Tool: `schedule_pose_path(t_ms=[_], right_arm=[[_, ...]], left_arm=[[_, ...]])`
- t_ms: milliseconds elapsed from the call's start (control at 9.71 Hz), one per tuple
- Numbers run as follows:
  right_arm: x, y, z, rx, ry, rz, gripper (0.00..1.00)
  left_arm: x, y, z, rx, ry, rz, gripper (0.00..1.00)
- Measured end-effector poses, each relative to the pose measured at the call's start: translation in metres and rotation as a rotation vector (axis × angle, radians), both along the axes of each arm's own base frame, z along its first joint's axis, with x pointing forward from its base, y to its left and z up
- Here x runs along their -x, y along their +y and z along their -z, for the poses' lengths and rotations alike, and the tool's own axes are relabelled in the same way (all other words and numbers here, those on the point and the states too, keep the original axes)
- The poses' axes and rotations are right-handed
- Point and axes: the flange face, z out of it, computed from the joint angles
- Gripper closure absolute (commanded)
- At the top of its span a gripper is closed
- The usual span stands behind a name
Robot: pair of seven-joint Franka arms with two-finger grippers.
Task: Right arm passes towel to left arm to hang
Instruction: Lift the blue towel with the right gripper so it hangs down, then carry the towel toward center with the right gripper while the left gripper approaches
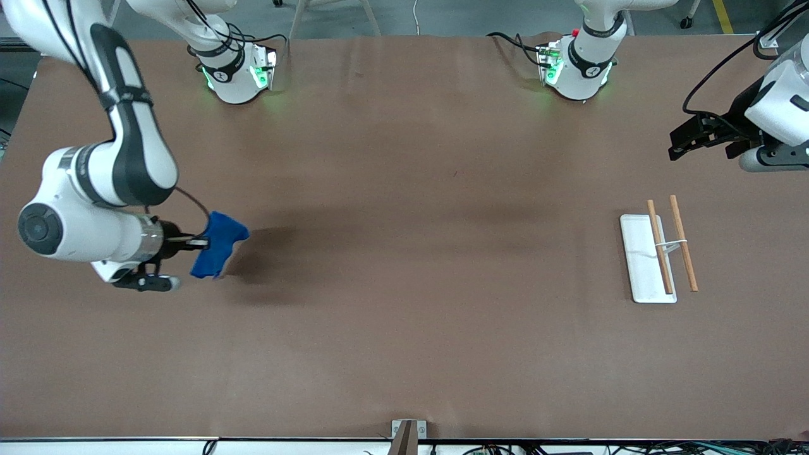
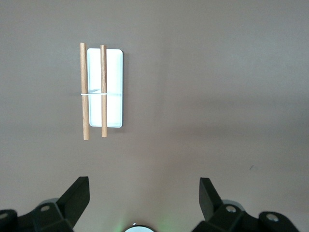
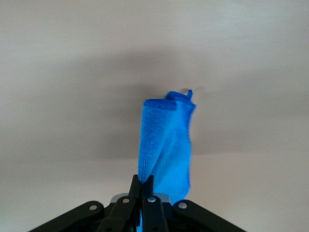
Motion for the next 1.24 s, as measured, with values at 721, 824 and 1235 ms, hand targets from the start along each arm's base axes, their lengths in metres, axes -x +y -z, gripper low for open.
schedule_pose_path(t_ms=[721,824,1235], right_arm=[[0.057,0.231,-0.098,-0.626,-0.104,0.054,0.99],[0.076,0.273,-0.102,-0.704,-0.11,0.074,0.99],[0.151,0.385,-0.105,-1.046,0.026,0.231,0.99]], left_arm=[[-0.002,-0.03,0.028,0.267,0.07,0.128,0.0],[0.0,-0.037,0.038,0.33,0.094,0.146,0.04],[0.017,-0.065,0.096,0.553,0.229,0.187,0.04]])
